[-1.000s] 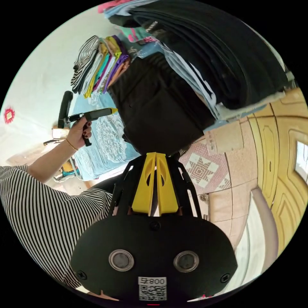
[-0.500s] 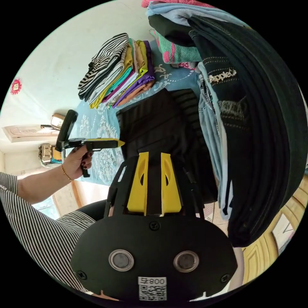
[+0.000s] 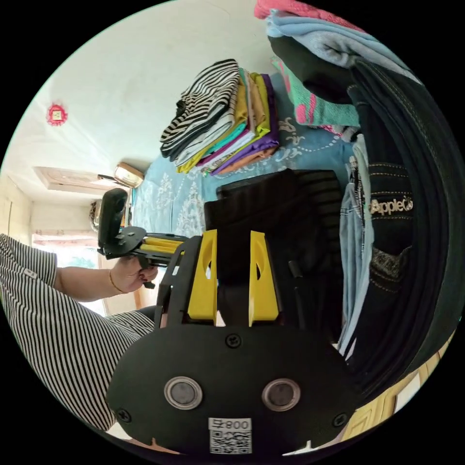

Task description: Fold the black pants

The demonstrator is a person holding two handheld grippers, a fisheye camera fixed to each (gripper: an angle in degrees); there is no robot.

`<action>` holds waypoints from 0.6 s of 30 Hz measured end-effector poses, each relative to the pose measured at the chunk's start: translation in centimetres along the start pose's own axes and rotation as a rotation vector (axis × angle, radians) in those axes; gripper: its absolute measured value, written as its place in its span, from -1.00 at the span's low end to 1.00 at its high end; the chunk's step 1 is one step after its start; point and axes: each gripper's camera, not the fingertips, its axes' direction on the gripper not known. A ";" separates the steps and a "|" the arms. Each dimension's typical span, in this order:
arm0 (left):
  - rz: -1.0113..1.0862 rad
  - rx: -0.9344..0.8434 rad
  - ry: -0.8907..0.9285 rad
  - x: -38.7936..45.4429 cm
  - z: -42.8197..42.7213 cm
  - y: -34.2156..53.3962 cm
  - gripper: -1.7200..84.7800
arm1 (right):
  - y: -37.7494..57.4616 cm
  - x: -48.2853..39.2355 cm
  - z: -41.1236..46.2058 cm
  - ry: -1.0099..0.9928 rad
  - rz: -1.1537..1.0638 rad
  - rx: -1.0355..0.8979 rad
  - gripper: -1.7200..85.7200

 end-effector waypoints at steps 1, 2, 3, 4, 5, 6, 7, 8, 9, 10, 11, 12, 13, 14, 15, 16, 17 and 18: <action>0.040 -0.004 -0.013 1.0 0.3 -0.4 -0.92 | -0.2 -0.7 0.3 -0.002 0.001 -0.028 -0.69; 0.060 -0.007 -0.023 1.5 0.4 -0.6 -0.92 | -0.3 -1.0 0.5 0.003 0.003 -0.039 -0.69; 0.092 -0.013 -0.046 2.4 0.6 -0.9 -0.91 | -0.4 -1.4 1.0 0.030 0.015 -0.063 -0.68; 0.124 -0.024 -0.065 3.1 0.9 -1.1 -0.91 | -0.6 -1.5 1.6 0.064 0.035 -0.086 -0.68; 0.136 -0.031 -0.079 3.4 1.1 -1.1 -0.91 | -0.6 -1.4 1.9 0.074 0.052 -0.097 -0.68; 0.156 -0.039 -0.105 3.8 1.5 -1.2 -0.91 | -0.8 -1.2 2.3 0.069 0.092 -0.103 -0.70; 0.159 -0.043 -0.128 3.9 1.7 -1.2 -0.91 | -0.9 -0.8 2.7 0.067 0.125 -0.110 -0.72; 0.155 -0.042 -0.137 3.8 1.6 -1.1 -0.91 | -1.0 -0.8 2.8 0.066 0.128 -0.111 -0.74; 0.136 -0.034 -0.139 3.2 1.4 -1.0 -0.92 | -1.2 -0.7 2.9 0.057 0.135 -0.107 -0.78; 0.101 -0.008 -0.110 2.1 0.8 -0.9 -0.92 | -1.3 -0.8 2.7 0.072 0.138 -0.094 -0.83; 0.079 0.006 -0.090 1.4 0.5 -0.8 -0.92 | -1.3 -0.8 2.5 0.084 0.144 -0.087 -0.84; 0.006 0.028 -0.097 -0.3 0.1 -0.5 -0.93 | -1.2 -0.8 1.8 0.096 0.156 -0.059 -0.85; -0.067 0.033 -0.127 -2.2 -0.1 -0.4 -0.93 | -1.1 -0.7 1.1 0.107 0.168 -0.046 -0.86; -0.098 0.035 -0.139 -3.1 -0.1 -0.4 -0.93 | -1.1 -0.6 0.8 0.111 0.172 -0.044 -0.87; -0.141 0.032 -0.146 -4.7 0.1 -0.5 -0.92 | -0.8 -0.5 0.2 0.111 0.171 -0.037 -0.87; -0.161 0.033 -0.136 -6.0 0.4 -0.8 -0.91 | -0.6 -0.4 -0.2 0.106 0.174 -0.036 -0.87; -0.164 0.035 -0.137 -6.5 0.6 -1.1 -0.90 | -0.6 -0.4 -0.4 0.105 0.177 -0.040 -0.88; -0.159 0.022 -0.148 -7.2 1.1 -1.6 -0.88 | -0.5 -0.3 -0.6 0.105 0.183 -0.048 -0.88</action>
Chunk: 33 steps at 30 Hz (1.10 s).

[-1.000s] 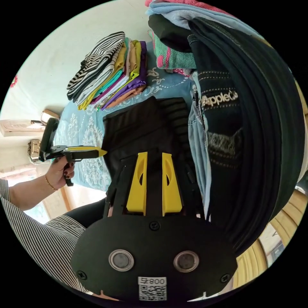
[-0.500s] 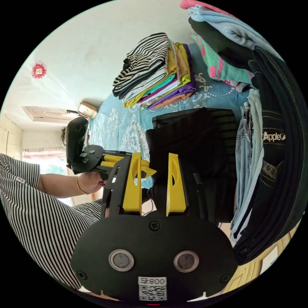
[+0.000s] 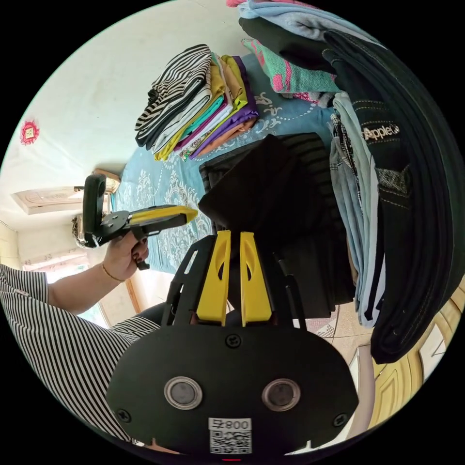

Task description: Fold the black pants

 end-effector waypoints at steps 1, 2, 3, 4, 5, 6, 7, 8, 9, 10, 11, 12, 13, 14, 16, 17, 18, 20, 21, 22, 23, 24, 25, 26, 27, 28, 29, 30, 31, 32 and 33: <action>0.003 -0.023 -0.021 -0.4 0.8 -0.6 -0.86 | 0.0 0.1 -0.2 0.001 0.006 -0.003 -0.88; 0.007 -0.031 -0.028 -0.6 1.1 -0.8 -0.86 | 0.0 0.1 -0.3 -0.001 0.008 -0.003 -0.88; 0.017 -0.045 -0.041 -0.9 1.8 -1.2 -0.84 | -0.1 0.0 -0.6 -0.006 0.012 0.003 -0.88; 0.021 -0.064 -0.050 -1.3 2.5 -1.5 -0.84 | -0.2 0.0 -0.9 -0.010 0.018 0.004 -0.88; 0.019 -0.072 -0.050 -1.5 2.8 -1.6 -0.83 | -0.3 -0.1 -1.0 -0.012 0.019 0.003 -0.88; 0.018 -0.087 -0.053 -2.0 3.5 -1.8 -0.83 | -0.5 -0.2 -1.3 -0.012 0.017 0.005 -0.88; 0.006 -0.104 -0.078 -2.5 4.0 -1.8 -0.83 | -0.7 -0.3 -1.5 -0.013 0.016 0.009 -0.88; 0.002 -0.101 -0.085 -2.8 4.1 -1.7 -0.83 | -0.8 -0.3 -1.7 -0.014 0.016 0.010 -0.88; -0.005 -0.091 -0.083 -3.3 4.2 -1.5 -0.83 | -1.0 -0.4 -2.0 -0.018 0.016 0.012 -0.88; -0.015 -0.095 -0.081 -3.9 4.4 -1.3 -0.83 | -1.2 -0.5 -2.4 -0.018 0.014 0.014 -0.88; -0.019 -0.096 -0.077 -4.3 4.6 -1.2 -0.83 | -1.2 -0.6 -2.5 -0.017 0.013 0.014 -0.88; -0.032 -0.101 -0.060 -5.1 5.0 -1.0 -0.83 | -1.4 -0.6 -2.8 -0.017 0.013 0.016 -0.88; -0.047 -0.104 -0.040 -6.0 5.5 -1.0 -0.83 | -1.5 -0.7 -3.2 -0.023 0.012 0.018 -0.88; -0.053 -0.105 -0.035 -6.4 5.6 -1.1 -0.83 | -1.6 -0.7 -3.3 -0.026 0.012 0.018 -0.88; -0.067 -0.108 -0.006 -8.2 6.2 -1.2 -0.85 | -2.0 -0.9 -3.9 -0.033 0.016 0.019 -0.88; -0.067 -0.110 -0.008 -8.5 6.3 -1.2 -0.86 | -2.1 -0.9 -4.1 -0.035 0.017 0.021 -0.88; -0.069 -0.111 -0.016 -9.3 6.4 -1.0 -0.87 | -2.3 -1.0 -4.5 -0.039 0.019 0.021 -0.88; -0.058 -0.098 -0.014 -10.3 6.3 -0.5 -0.88 | -2.6 -1.1 -5.0 -0.041 0.020 0.021 -0.88; -0.061 -0.092 -0.011 -11.2 6.4 -0.1 -0.88 | -2.8 -1.2 -5.5 -0.044 0.019 0.023 -0.88; -0.064 -0.080 -0.002 -12.2 6.3 0.4 -0.89 | -3.0 -1.3 -5.9 -0.044 0.019 0.023 -0.88; -0.060 -0.072 0.009 -12.7 6.3 0.7 -0.89 | -3.1 -1.4 -6.1 -0.045 0.020 0.024 -0.88; -0.057 -0.060 0.028 -13.8 6.3 1.1 -0.90 | -3.2 -1.5 -6.5 -0.047 0.021 0.024 -0.88; -0.061 -0.056 0.023 -15.0 6.5 1.6 -0.90 | -3.4 -1.7 -7.0 -0.050 0.021 0.025 -0.89; -0.064 -0.059 0.020 -15.7 6.7 1.7 -0.90 | -3.5 -1.8 -7.2 -0.050 0.020 0.025 -0.89; -0.078 -0.068 0.023 -17.1 7.2 2.1 -0.91 | -3.6 -2.0 -7.7 -0.050 0.018 0.025 -0.89; -0.097 -0.077 0.041 -18.7 7.8 2.3 -0.91 | -3.7 -2.2 -8.2 -0.051 0.017 0.027 -0.89; -0.109 -0.082 0.054 -19.5 8.0 2.5 -0.91 | -3.8 -2.3 -8.4 -0.053 0.017 0.028 -0.89; -0.133 -0.094 0.084 -21.3 8.6 2.8 -0.92 | -3.9 -2.4 -8.9 -0.057 0.019 0.030 -0.89; -0.144 -0.098 0.090 -23.0 8.8 3.3 -0.92 | -3.9 -2.6 -9.4 -0.060 0.022 0.033 -0.89; -0.140 -0.101 0.093 -23.7 8.9 3.6 -0.93 | -3.9 -2.6 -9.6 -0.061 0.023 0.034 -0.89; -0.136 -0.097 0.107 -25.2 8.8 4.4 -0.93 | -4.0 -2.8 -10.1 -0.063 0.024 0.035 -0.89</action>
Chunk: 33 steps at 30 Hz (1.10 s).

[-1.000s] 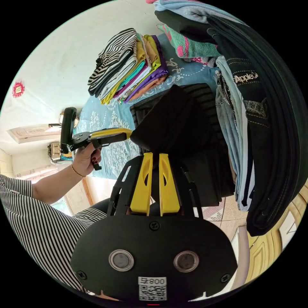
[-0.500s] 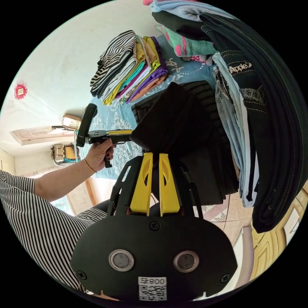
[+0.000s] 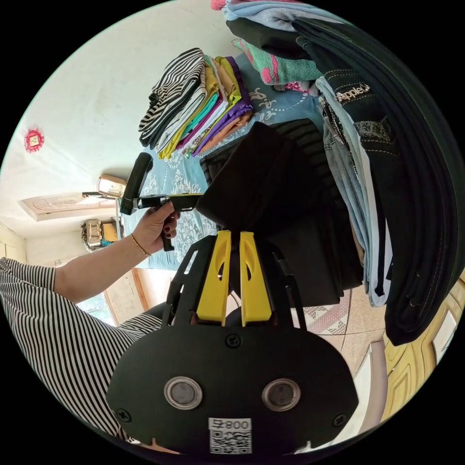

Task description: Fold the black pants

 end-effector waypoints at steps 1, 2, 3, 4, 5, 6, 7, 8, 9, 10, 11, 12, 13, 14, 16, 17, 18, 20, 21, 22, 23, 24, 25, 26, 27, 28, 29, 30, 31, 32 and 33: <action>0.001 0.017 0.037 -1.7 -0.4 0.8 -0.94 | 0.0 -0.3 -0.5 -0.001 0.000 0.001 -0.89; 0.000 0.027 0.062 -2.6 -0.6 1.4 -0.94 | 0.0 -0.5 -0.8 -0.002 -0.001 0.003 -0.89; -0.004 0.050 0.118 -4.4 -1.2 2.5 -0.95 | 0.1 -0.8 -1.5 -0.003 -0.004 0.009 -0.89; -0.006 0.076 0.183 -6.3 -1.8 3.9 -0.95 | 0.2 -1.3 -2.3 -0.003 -0.007 0.016 -0.89; -0.004 0.088 0.212 -7.2 -2.1 4.6 -0.95 | 0.3 -1.6 -2.7 -0.003 -0.008 0.019 -0.89; 0.003 0.103 0.258 -8.9 -2.8 6.0 -0.95 | 0.5 -2.2 -3.6 -0.004 -0.011 0.029 -0.90; 0.014 0.118 0.301 -10.5 -3.4 7.5 -0.95 | 0.7 -2.9 -4.6 -0.005 -0.018 0.043 -0.90; 0.019 0.125 0.320 -11.3 -3.7 8.3 -0.95 | 0.9 -3.3 -5.2 -0.003 -0.021 0.048 -0.90; 0.027 0.138 0.362 -12.9 -4.3 9.8 -0.95 | 1.1 -4.2 -6.3 0.004 -0.027 0.058 -0.90; 0.029 0.152 0.411 -14.5 -4.9 11.3 -0.95 | 1.5 -5.2 -7.5 0.006 -0.036 0.072 -0.90; 0.029 0.161 0.436 -15.4 -5.2 12.1 -0.95 | 1.7 -5.7 -8.3 0.001 -0.038 0.082 -0.90; 0.037 0.186 0.483 -17.0 -6.2 13.7 -0.95 | 2.1 -6.6 -9.8 -0.021 -0.036 0.110 -0.90; 0.056 0.212 0.517 -18.7 -7.3 15.4 -0.95 | 2.7 -7.7 -11.5 -0.039 -0.035 0.142 -0.91; 0.066 0.223 0.531 -19.5 -8.0 16.2 -0.95 | 3.0 -8.3 -12.3 -0.041 -0.038 0.159 -0.91; 0.108 0.289 0.605 -23.4 -11.3 19.8 -0.95 | 4.3 -11.1 -15.7 -0.037 -0.056 0.222 -0.91; 0.116 0.309 0.622 -24.6 -12.2 20.7 -0.95 | 4.7 -11.8 -16.5 -0.042 -0.063 0.242 -0.91; 0.133 0.350 0.649 -26.9 -14.3 22.7 -0.95 | 5.5 -13.3 -18.2 -0.060 -0.078 0.283 -0.91; 0.171 0.398 0.643 -30.3 -17.7 25.8 -0.95 | 6.5 -15.5 -20.8 -0.096 -0.096 0.350 -0.91; 0.204 0.421 0.608 -32.5 -19.8 28.1 -0.95 | 7.1 -17.2 -22.3 -0.115 -0.113 0.381 -0.91; 0.221 0.444 0.579 -34.7 -21.8 30.7 -0.95 | 7.5 -19.0 -23.3 -0.093 -0.127 0.381 -0.91; 0.231 0.454 0.575 -35.9 -22.7 31.9 -0.95 | 7.7 -20.0 -23.8 -0.078 -0.138 0.391 -0.91; 0.242 0.473 0.599 -38.2 -24.1 34.4 -0.95 | 8.3 -21.8 -24.8 -0.096 -0.173 0.418 -0.91; 0.234 0.512 0.621 -40.7 -25.5 37.1 -0.95 | 8.8 -23.3 -26.1 -0.154 -0.207 0.447 -0.92; 0.228 0.527 0.625 -41.9 -26.1 38.4 -0.95 | 9.0 -23.9 -26.7 -0.172 -0.216 0.464 -0.92; 0.212 0.559 0.627 -44.4 -27.3 41.0 -0.95 | 9.3 -25.3 -28.0 -0.181 -0.236 0.493 -0.92; 0.202 0.586 0.620 -46.7 -28.3 43.7 -0.95 | 9.6 -26.8 -29.2 -0.188 -0.263 0.509 -0.92; 0.200 0.606 0.635 -47.8 -28.8 45.1 -0.95 | 9.7 -27.5 -29.8 -0.193 -0.279 0.516 -0.92; 0.191 0.650 0.680 -50.2 -29.8 47.9 -0.95 | 9.8 -28.9 -30.9 -0.198 -0.311 0.523 -0.92; 0.188 0.697 0.708 -52.3 -30.8 50.8 -0.95 | 10.1 -30.2 -32.1 -0.198 -0.345 0.535 -0.92; 0.186 0.714 0.715 -53.3 -31.3 52.2 -0.95 | 10.2 -30.9 -32.8 -0.200 -0.363 0.543 -0.92; 0.189 0.752 0.710 -55.0 -32.3 55.0 -0.95 | 10.4 -32.0 -34.0 -0.212 -0.399 0.559 -0.92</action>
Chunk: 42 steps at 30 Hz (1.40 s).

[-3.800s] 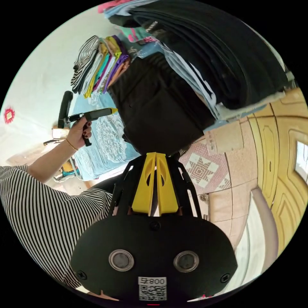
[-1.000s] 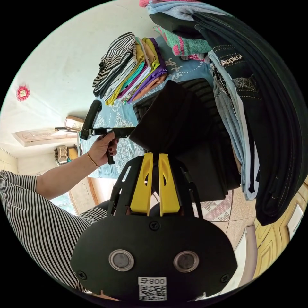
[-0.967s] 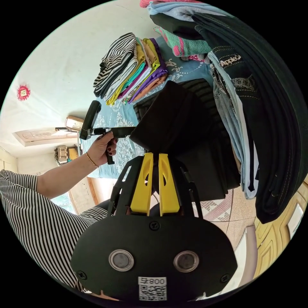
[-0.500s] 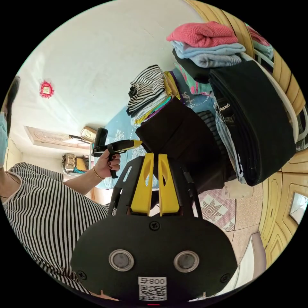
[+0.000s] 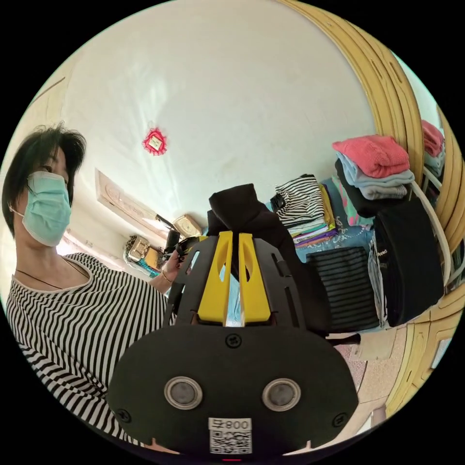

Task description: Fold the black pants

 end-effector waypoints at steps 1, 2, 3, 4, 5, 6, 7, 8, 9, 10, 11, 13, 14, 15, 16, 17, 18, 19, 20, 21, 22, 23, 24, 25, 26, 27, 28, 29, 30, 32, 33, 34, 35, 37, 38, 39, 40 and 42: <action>0.022 0.025 -0.013 0.5 -3.1 1.2 -0.95 | -0.8 -1.2 -0.7 -0.021 -0.031 0.014 -0.92; 0.031 0.038 -0.020 0.8 -4.6 1.9 -0.95 | -1.2 -1.8 -1.1 -0.029 -0.050 0.019 -0.92; 0.056 0.070 -0.027 1.6 -7.7 3.2 -0.95 | -1.9 -2.9 -1.7 -0.038 -0.089 0.023 -0.92; 0.084 0.110 -0.013 2.4 -10.7 4.7 -0.95 | -2.6 -3.9 -2.1 -0.051 -0.127 0.020 -0.92; 0.096 0.132 -0.004 2.8 -12.2 5.4 -0.95 | -3.0 -4.3 -2.3 -0.062 -0.139 0.029 -0.92; 0.124 0.173 0.008 3.7 -15.3 6.9 -0.95 | -3.6 -5.0 -3.0 -0.083 -0.155 0.053 -0.92; 0.152 0.206 0.018 4.6 -18.3 8.3 -0.95 | -4.2 -5.6 -3.8 -0.143 -0.174 0.076 -0.92; 0.166 0.222 0.021 5.1 -19.7 9.0 -0.95 | -4.6 -5.9 -4.2 -0.176 -0.183 0.090 -0.92; 0.199 0.244 0.017 6.1 -22.5 10.4 -0.95 | -5.2 -6.7 -5.1 -0.219 -0.208 0.118 -0.92; 0.230 0.265 0.000 7.2 -25.2 11.9 -0.95 | -5.9 -7.7 -5.9 -0.232 -0.243 0.133 -0.92; 0.245 0.275 -0.010 7.8 -26.5 12.7 -0.95 | -6.3 -8.2 -6.3 -0.232 -0.259 0.140 -0.92; 0.308 0.308 -0.041 9.9 -31.6 16.0 -0.95 | -7.8 -10.3 -7.4 -0.238 -0.322 0.153 -0.92; 0.324 0.318 -0.048 10.5 -32.8 16.9 -0.95 | -8.2 -10.8 -7.5 -0.243 -0.336 0.153 -0.92; 0.354 0.334 -0.057 11.4 -35.2 18.7 -0.95 | -9.1 -11.8 -7.7 -0.254 -0.365 0.151 -0.92; 0.378 0.353 -0.065 12.2 -37.6 20.5 -0.95 | -10.1 -12.7 -7.6 -0.266 -0.388 0.148 -0.92; 0.390 0.362 -0.069 12.6 -38.8 21.4 -0.95 | -10.6 -13.1 -7.5 -0.273 -0.399 0.146 -0.92; 0.414 0.374 -0.079 13.2 -41.1 23.1 -0.95 | -11.6 -14.1 -7.1 -0.288 -0.421 0.139 -0.92; 0.428 0.387 -0.090 13.7 -43.3 24.8 -0.95 | -12.7 -15.0 -6.6 -0.300 -0.438 0.133 -0.92; 0.434 0.392 -0.095 13.8 -44.3 25.6 -0.95 | -13.2 -15.5 -6.3 -0.305 -0.445 0.129 -0.92; 0.449 0.396 -0.101 14.1 -46.4 27.1 -0.95 | -14.3 -16.5 -5.6 -0.314 -0.459 0.118 -0.92; 0.459 0.401 -0.107 14.1 -48.5 28.6 -0.95 | -15.5 -17.4 -4.8 -0.319 -0.467 0.108 -0.92; 0.464 0.403 -0.111 14.1 -49.5 29.3 -0.95 | -16.1 -17.9 -4.4 -0.319 -0.470 0.101 -0.92; 0.476 0.402 -0.115 14.1 -51.4 30.5 -0.95 | -17.3 -18.9 -3.5 -0.314 -0.472 0.086 -0.92; 0.487 0.399 -0.116 13.9 -53.4 31.7 -0.95 | -18.5 -19.9 -2.5 -0.316 -0.472 0.075 -0.92; 0.492 0.400 -0.118 13.8 -54.4 32.2 -0.95 | -19.0 -20.5 -2.1 -0.322 -0.473 0.069 -0.92; 0.506 0.401 -0.119 13.6 -56.4 33.3 -0.95 | -20.1 -21.6 -1.2 -0.333 -0.475 0.065 -0.92; 0.519 0.400 -0.112 13.3 -58.4 34.3 -0.95 | -21.1 -22.7 -0.4 -0.341 -0.479 0.065 -0.92; 0.523 0.402 -0.108 13.1 -59.5 34.7 -0.95 | -21.6 -23.4 0.0 -0.343 -0.484 0.066 -0.92; 0.530 0.406 -0.097 12.7 -61.7 35.5 -0.95 | -22.5 -24.8 0.8 -0.342 -0.494 0.072 -0.92; 0.549 0.407 -0.080 12.2 -64.9 36.7 -0.95 | -23.9 -27.1 2.1 -0.336 -0.512 0.080 -0.92; 0.560 0.412 -0.076 11.9 -67.0 37.5 -0.95 | -24.7 -28.6 3.1 -0.340 -0.522 0.087 -0.92; 0.578 0.411 -0.073 11.8 -69.1 38.2 -0.95 | -25.6 -30.1 4.2 -0.351 -0.530 0.093 -0.92; 0.588 0.409 -0.072 11.7 -70.1 38.7 -0.95 | -26.0 -30.9 4.7 -0.357 -0.534 0.094 -0.92; 0.619 0.406 -0.070 11.2 -73.8 40.4 -0.95 | -27.5 -33.8 7.0 -0.373 -0.548 0.097 -0.92; 0.625 0.405 -0.070 11.1 -74.6 40.9 -0.95 | -27.9 -34.5 7.6 -0.375 -0.550 0.097 -0.92; 0.629 0.410 -0.073 10.8 -76.1 41.8 -0.95 | -28.5 -35.9 8.8 -0.383 -0.554 0.093 -0.92; 0.629 0.417 -0.076 10.4 -77.5 42.9 -0.95 | -29.1 -37.1 10.0 -0.394 -0.557 0.084 -0.92; 0.624 0.424 -0.077 9.8 -79.4 44.5 -0.95 | -30.0 -38.9 11.7 -0.406 -0.560 0.066 -0.92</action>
